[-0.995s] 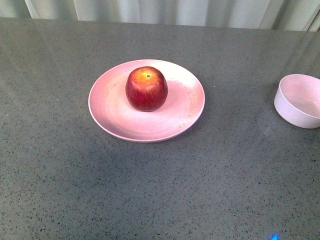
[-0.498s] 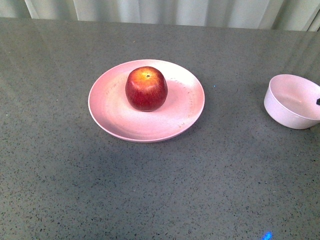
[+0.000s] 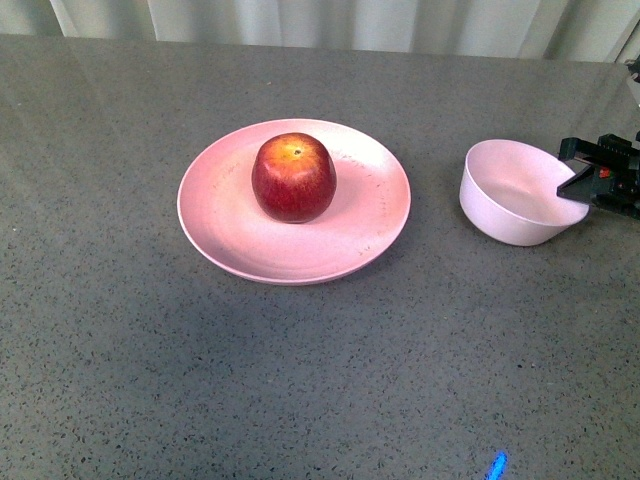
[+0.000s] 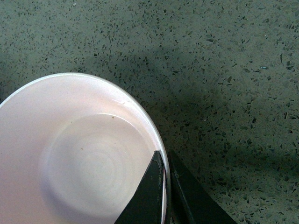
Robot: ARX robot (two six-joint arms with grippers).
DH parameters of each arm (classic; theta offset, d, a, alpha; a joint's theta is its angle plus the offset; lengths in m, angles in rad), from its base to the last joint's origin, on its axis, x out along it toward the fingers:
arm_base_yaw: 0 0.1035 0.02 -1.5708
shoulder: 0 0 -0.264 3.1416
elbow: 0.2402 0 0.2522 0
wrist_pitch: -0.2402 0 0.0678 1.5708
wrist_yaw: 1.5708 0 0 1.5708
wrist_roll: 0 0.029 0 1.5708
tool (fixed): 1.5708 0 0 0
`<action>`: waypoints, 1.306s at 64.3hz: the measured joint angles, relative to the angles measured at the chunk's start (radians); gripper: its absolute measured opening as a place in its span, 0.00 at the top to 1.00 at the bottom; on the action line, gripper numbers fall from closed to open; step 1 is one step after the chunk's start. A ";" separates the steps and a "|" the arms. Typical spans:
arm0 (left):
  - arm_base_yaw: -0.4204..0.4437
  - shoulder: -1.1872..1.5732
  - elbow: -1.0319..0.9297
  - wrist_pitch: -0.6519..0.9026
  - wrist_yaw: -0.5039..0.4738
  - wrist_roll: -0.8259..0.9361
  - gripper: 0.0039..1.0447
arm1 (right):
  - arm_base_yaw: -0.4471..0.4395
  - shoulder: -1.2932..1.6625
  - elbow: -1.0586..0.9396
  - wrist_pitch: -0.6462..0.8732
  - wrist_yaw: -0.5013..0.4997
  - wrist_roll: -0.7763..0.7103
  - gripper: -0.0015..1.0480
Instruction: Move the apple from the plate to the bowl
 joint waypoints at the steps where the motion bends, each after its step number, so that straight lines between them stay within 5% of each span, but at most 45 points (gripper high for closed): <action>1: 0.000 0.000 0.000 0.000 0.000 0.000 0.08 | 0.000 0.000 0.000 0.000 0.000 0.000 0.98; 8: 0.000 0.000 0.000 0.000 0.000 0.000 0.08 | 0.002 0.001 0.001 -0.001 -0.001 -0.003 0.96; 45: 0.000 0.000 0.000 0.000 0.000 0.000 0.08 | -0.055 -0.240 -0.146 0.134 -0.043 0.011 0.07; 60: 0.000 0.000 0.000 0.000 0.000 0.000 0.08 | -0.129 -0.516 -0.375 0.221 0.037 -0.076 0.09; 66: 0.000 0.000 0.000 0.000 0.000 0.000 0.08 | -0.119 -0.461 -0.502 0.631 0.089 -0.128 0.25; 71: 0.000 0.000 0.000 0.000 0.000 0.000 0.08 | -0.098 -0.467 -0.607 0.831 0.097 -0.145 0.38; 84: 0.000 0.000 0.000 0.000 0.000 0.000 0.08 | -0.065 -0.646 -0.737 0.850 0.136 -0.161 0.73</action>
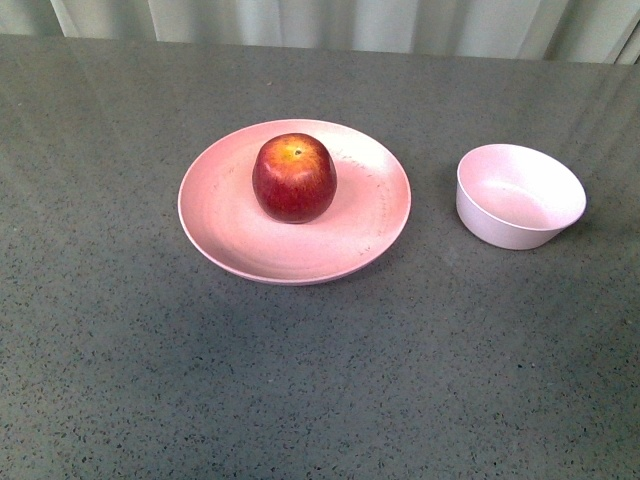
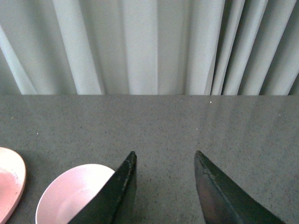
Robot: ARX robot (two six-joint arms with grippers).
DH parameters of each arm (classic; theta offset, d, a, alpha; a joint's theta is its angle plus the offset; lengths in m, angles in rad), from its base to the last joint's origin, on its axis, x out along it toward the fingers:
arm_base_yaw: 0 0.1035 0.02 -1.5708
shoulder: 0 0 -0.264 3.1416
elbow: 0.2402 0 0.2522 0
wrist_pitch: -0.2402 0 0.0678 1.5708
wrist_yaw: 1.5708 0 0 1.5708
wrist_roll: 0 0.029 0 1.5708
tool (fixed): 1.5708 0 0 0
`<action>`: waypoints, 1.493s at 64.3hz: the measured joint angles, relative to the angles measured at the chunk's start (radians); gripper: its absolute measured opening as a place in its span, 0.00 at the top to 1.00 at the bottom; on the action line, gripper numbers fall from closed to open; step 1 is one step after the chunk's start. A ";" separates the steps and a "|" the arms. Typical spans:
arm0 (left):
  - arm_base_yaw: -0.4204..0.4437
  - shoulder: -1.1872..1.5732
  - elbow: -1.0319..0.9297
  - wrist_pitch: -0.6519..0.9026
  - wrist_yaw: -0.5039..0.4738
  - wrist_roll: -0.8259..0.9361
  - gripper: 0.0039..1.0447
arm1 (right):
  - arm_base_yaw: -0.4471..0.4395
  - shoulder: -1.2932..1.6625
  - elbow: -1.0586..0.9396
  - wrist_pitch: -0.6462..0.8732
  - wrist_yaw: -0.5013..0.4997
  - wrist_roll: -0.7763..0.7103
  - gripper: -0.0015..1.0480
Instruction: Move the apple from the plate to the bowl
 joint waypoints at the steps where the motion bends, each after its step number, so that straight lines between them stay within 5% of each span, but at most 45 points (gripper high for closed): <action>1: 0.000 0.000 0.000 0.000 0.000 0.000 0.08 | 0.003 -0.013 -0.011 -0.006 0.002 0.000 0.76; 10: 0.000 0.000 0.000 0.000 0.000 0.000 0.08 | 0.023 -0.113 -0.073 -0.053 0.018 -0.003 0.98; 21: 0.000 0.000 0.000 0.000 0.000 0.000 0.08 | 0.091 -0.256 -0.130 -0.132 0.083 -0.006 0.98; 96: 0.000 0.000 0.000 0.000 0.000 0.000 0.08 | 0.095 -1.037 -0.207 -0.803 0.092 -0.006 0.98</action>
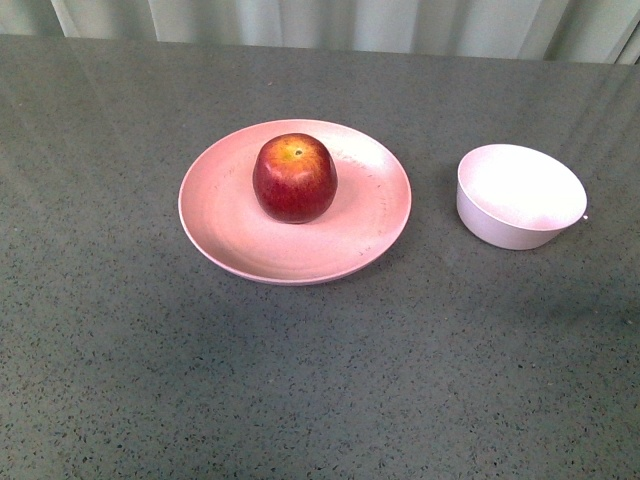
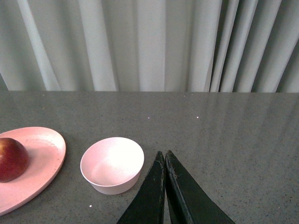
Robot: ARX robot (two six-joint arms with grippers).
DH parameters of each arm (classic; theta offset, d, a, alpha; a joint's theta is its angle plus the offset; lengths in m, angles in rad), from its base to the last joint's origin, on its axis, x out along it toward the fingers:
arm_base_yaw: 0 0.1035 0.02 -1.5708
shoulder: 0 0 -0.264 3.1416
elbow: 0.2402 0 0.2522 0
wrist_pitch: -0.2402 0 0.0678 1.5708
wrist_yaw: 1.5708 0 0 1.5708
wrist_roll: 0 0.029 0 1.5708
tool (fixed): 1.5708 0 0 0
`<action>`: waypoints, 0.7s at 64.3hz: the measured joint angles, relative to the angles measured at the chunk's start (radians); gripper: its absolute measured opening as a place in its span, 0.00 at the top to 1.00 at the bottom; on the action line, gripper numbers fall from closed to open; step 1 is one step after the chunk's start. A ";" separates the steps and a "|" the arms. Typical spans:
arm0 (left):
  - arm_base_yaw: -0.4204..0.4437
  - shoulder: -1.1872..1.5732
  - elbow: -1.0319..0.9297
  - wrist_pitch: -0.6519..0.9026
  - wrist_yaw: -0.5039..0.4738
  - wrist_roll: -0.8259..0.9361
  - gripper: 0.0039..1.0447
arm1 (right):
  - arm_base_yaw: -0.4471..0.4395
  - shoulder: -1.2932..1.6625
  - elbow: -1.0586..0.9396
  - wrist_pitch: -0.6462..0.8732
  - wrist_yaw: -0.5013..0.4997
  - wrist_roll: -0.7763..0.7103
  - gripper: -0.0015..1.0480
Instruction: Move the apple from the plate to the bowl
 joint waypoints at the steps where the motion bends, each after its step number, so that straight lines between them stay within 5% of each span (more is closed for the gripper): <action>1: 0.000 0.000 0.000 0.000 0.000 0.000 0.08 | 0.000 -0.008 0.000 -0.008 0.000 0.000 0.98; 35: 0.000 0.000 0.000 0.000 0.000 0.000 0.08 | 0.000 -0.168 0.000 -0.167 0.000 0.000 0.98; 39: 0.000 0.000 0.000 0.000 0.000 0.000 0.08 | 0.000 -0.285 0.000 -0.317 0.002 0.000 0.98; 45: 0.000 0.000 0.000 0.000 0.000 0.000 0.08 | 0.000 -0.334 0.000 -0.340 0.000 0.000 0.98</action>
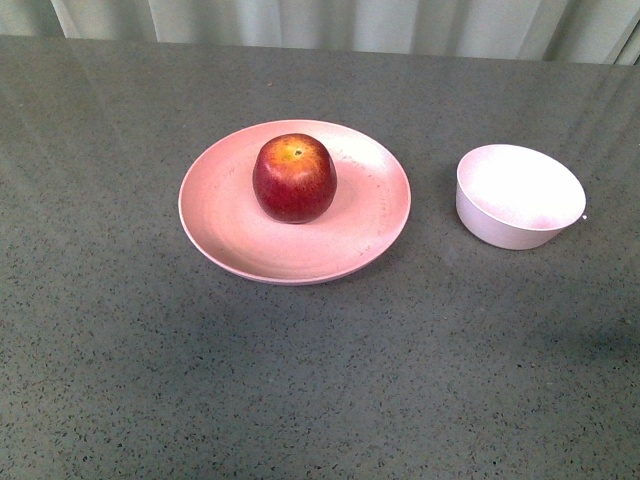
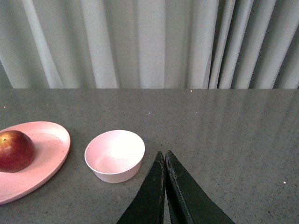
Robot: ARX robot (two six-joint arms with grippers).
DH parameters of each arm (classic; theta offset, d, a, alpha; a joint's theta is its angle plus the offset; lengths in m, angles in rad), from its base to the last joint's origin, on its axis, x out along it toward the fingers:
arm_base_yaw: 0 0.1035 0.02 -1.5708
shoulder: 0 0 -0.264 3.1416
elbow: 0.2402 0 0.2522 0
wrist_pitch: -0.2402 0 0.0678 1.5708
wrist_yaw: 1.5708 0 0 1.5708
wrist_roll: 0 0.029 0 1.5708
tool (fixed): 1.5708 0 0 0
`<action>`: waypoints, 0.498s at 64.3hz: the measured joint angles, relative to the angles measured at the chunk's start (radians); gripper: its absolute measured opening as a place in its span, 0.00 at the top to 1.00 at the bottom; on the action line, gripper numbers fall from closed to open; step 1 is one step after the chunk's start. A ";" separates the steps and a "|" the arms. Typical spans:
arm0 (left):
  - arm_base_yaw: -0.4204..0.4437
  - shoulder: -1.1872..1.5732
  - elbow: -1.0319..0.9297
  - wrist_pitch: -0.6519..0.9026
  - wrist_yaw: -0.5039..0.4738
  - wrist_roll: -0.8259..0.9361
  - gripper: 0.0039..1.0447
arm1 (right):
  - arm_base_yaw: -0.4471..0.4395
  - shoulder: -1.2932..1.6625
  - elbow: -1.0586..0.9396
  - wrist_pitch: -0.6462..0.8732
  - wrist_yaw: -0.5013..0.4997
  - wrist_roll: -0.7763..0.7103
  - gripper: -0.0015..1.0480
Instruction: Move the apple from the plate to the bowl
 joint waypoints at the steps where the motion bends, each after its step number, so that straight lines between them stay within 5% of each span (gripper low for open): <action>1: 0.000 0.000 0.000 0.000 0.000 0.000 0.08 | 0.000 0.000 0.000 0.000 0.000 0.000 0.98; 11: 0.000 0.000 0.000 0.000 0.000 0.000 0.08 | 0.000 -0.002 0.000 -0.002 0.000 0.000 0.98; 32: 0.000 0.000 0.000 0.000 0.000 0.000 0.08 | 0.000 -0.003 0.000 -0.002 0.000 0.000 0.43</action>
